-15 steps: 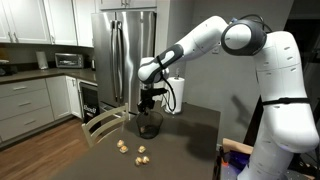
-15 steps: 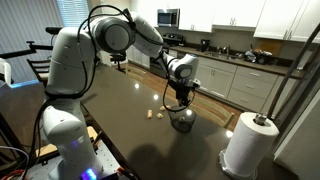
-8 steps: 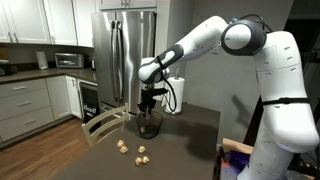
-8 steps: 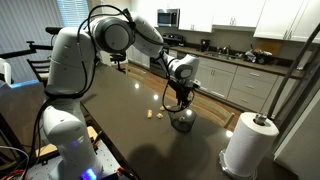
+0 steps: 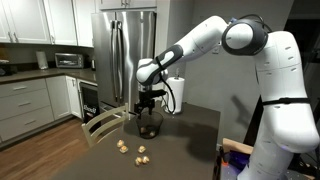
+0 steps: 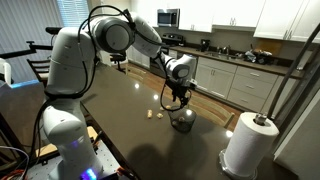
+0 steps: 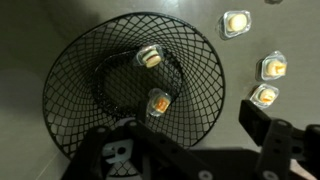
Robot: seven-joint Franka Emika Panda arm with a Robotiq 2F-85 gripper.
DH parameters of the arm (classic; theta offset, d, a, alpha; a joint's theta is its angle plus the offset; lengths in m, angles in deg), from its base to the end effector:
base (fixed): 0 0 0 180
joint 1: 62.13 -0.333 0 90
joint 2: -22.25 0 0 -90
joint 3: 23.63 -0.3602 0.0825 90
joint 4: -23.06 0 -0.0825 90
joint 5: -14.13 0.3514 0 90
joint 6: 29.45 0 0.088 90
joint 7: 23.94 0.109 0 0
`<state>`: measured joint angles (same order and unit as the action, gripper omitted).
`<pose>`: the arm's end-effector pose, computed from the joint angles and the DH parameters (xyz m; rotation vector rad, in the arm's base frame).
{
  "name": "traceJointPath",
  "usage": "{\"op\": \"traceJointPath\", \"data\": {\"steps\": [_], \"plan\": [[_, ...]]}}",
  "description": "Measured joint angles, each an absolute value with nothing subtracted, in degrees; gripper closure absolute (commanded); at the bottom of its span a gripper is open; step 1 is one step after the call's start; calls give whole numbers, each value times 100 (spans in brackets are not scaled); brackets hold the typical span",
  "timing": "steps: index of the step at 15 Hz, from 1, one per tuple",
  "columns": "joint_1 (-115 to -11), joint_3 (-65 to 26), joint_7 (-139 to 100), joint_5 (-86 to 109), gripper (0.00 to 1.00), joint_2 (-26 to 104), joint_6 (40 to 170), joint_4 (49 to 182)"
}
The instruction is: Move the basket to the right, pick up all the objects from the table and put them in the basket
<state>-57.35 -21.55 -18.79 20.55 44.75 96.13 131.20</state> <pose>0.6090 -0.0671 0.3519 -3.0340 0.4224 0.1326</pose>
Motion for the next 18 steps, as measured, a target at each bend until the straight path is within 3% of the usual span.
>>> {"op": "traceJointPath", "data": {"steps": [18], "plan": [[-6398,-2601,-2509,1614,0,4280,9836,13860]]}}
